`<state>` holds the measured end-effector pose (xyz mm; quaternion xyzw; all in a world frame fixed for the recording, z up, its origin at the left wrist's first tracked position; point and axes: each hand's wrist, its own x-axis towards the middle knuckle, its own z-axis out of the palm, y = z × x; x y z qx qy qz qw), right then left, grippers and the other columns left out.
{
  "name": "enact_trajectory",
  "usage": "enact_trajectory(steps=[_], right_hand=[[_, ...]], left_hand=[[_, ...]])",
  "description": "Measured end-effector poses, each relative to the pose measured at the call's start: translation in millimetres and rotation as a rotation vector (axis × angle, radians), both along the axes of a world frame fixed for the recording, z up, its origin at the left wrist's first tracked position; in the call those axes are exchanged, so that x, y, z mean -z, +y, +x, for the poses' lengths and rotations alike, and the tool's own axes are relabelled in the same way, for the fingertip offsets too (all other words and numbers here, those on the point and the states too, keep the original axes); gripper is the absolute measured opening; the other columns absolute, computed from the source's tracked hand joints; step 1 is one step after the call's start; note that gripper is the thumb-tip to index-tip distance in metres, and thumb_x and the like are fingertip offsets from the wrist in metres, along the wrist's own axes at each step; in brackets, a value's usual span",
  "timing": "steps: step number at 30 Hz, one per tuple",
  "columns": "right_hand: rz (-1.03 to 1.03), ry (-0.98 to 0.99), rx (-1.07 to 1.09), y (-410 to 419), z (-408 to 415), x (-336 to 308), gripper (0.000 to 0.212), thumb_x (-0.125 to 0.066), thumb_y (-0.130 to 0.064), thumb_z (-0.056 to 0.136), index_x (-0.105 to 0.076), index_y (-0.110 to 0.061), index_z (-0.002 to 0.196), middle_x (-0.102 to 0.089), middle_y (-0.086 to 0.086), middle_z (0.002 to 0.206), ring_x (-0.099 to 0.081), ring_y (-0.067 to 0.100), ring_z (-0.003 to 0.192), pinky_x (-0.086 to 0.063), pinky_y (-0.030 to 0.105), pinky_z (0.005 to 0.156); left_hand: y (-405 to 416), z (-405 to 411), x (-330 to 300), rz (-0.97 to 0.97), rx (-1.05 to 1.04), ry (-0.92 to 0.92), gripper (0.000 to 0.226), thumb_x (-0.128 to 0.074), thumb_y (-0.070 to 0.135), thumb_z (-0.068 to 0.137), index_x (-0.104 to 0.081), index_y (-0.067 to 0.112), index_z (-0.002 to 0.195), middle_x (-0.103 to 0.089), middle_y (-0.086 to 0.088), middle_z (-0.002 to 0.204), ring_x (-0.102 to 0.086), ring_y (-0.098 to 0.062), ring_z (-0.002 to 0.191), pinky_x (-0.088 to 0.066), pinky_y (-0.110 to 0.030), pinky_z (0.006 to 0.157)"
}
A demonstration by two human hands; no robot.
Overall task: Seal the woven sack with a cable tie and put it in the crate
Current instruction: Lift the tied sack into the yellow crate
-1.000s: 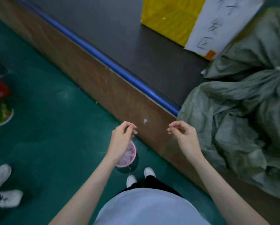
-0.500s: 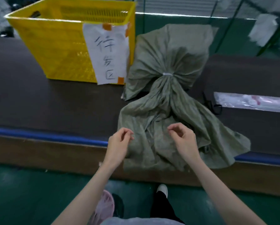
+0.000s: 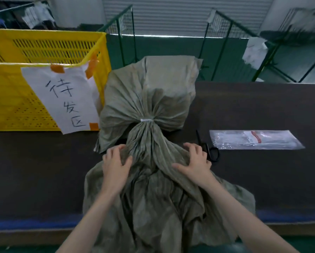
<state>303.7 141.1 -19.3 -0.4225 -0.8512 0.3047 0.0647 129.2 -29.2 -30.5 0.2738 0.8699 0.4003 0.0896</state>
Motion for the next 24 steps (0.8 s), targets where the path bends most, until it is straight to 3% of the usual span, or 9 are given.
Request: enact_trajectory(steps=[5, 11, 16, 21, 24], right_hand=[[-0.124, -0.195, -0.090, 14.1, -15.3, 21.6, 0.117, -0.066, -0.074, 0.061, 0.000, -0.034, 0.149, -0.011, 0.001, 0.156, -0.016, 0.030, 0.141, -0.020, 0.058, 0.107], [-0.222, -0.279, -0.068, 9.3, -25.9, 53.7, 0.121, -0.070, -0.069, 0.061, 0.004, -0.031, 0.150, -0.027, 0.005, 0.152, -0.026, 0.029, 0.138, -0.021, 0.054, 0.108], [-0.018, -0.274, -0.012, -3.8, -38.5, 69.9, 0.103, -0.067, -0.061, 0.071, -0.012, -0.022, 0.149, -0.035, 0.004, 0.142, -0.031, 0.028, 0.131, -0.027, 0.051, 0.104], [0.127, -0.306, -0.047, -10.1, -41.6, 78.8, 0.057, -0.056, -0.047, 0.086, -0.040, -0.014, 0.129, -0.045, 0.004, 0.126, -0.039, 0.027, 0.122, -0.030, 0.048, 0.099], [0.161, -0.313, -0.115, -18.2, -43.8, 83.0, 0.038, -0.051, -0.037, 0.091, -0.046, -0.013, 0.121, -0.049, 0.004, 0.120, -0.043, 0.026, 0.117, -0.031, 0.045, 0.096]], left_hand=[[17.6, -26.9, 19.8, -0.237, 0.065, 0.039, 0.075, -0.057, 0.053, 0.087, -0.026, 0.021, 0.148, -0.032, -0.005, 0.149, -0.027, -0.027, 0.138, -0.020, -0.045, 0.111], [7.4, -49.3, 45.8, -0.559, 0.220, -0.141, 0.111, -0.058, 0.075, 0.071, -0.008, 0.018, 0.152, -0.030, -0.008, 0.155, -0.029, -0.027, 0.141, -0.020, -0.048, 0.113], [16.0, -45.7, 51.1, -0.684, 0.321, -0.101, 0.118, -0.058, 0.079, 0.066, -0.003, 0.019, 0.152, -0.021, -0.011, 0.157, -0.022, -0.037, 0.141, -0.021, -0.050, 0.113], [26.1, -47.3, 55.2, -0.642, 0.278, -0.071, 0.119, -0.062, 0.075, 0.067, -0.003, 0.016, 0.152, -0.025, -0.013, 0.152, -0.025, -0.036, 0.139, -0.024, -0.047, 0.112], [24.6, -42.9, 58.3, -0.625, 0.256, -0.095, 0.110, -0.063, 0.071, 0.070, -0.015, 0.013, 0.150, -0.034, -0.010, 0.147, -0.032, -0.033, 0.136, -0.027, -0.046, 0.110]])
